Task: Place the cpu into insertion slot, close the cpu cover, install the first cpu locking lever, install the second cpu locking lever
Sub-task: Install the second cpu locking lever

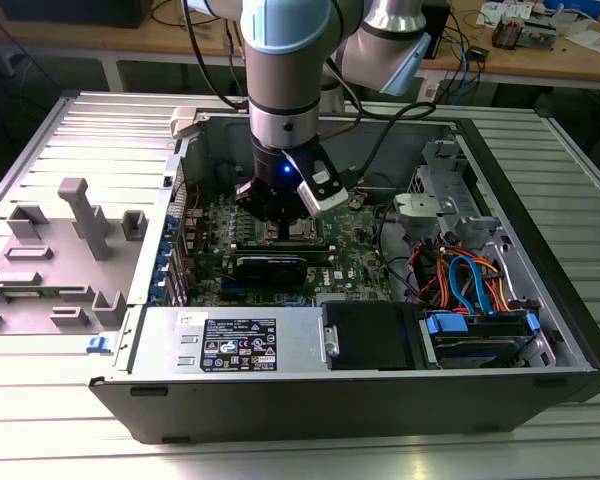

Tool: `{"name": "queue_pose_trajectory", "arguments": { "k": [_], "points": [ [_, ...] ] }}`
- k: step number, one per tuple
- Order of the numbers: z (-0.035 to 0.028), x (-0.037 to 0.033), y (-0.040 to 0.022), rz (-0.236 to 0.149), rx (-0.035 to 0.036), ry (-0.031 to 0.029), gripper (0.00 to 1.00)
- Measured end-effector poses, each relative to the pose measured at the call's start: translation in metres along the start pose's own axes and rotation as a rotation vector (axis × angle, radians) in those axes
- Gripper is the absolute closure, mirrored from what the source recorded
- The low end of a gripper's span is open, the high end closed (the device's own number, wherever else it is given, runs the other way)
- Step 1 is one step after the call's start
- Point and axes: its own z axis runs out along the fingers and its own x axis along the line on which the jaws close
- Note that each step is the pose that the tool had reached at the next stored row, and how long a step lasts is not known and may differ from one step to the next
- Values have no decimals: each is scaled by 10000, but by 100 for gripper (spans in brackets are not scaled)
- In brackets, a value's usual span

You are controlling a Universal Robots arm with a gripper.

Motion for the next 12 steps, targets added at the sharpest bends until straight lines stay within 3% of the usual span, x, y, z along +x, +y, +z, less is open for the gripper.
{"name": "queue_pose_trajectory", "arguments": {
  "k": [12],
  "points": [
    [0,0,0,0,-3,0,89]
  ]
}}
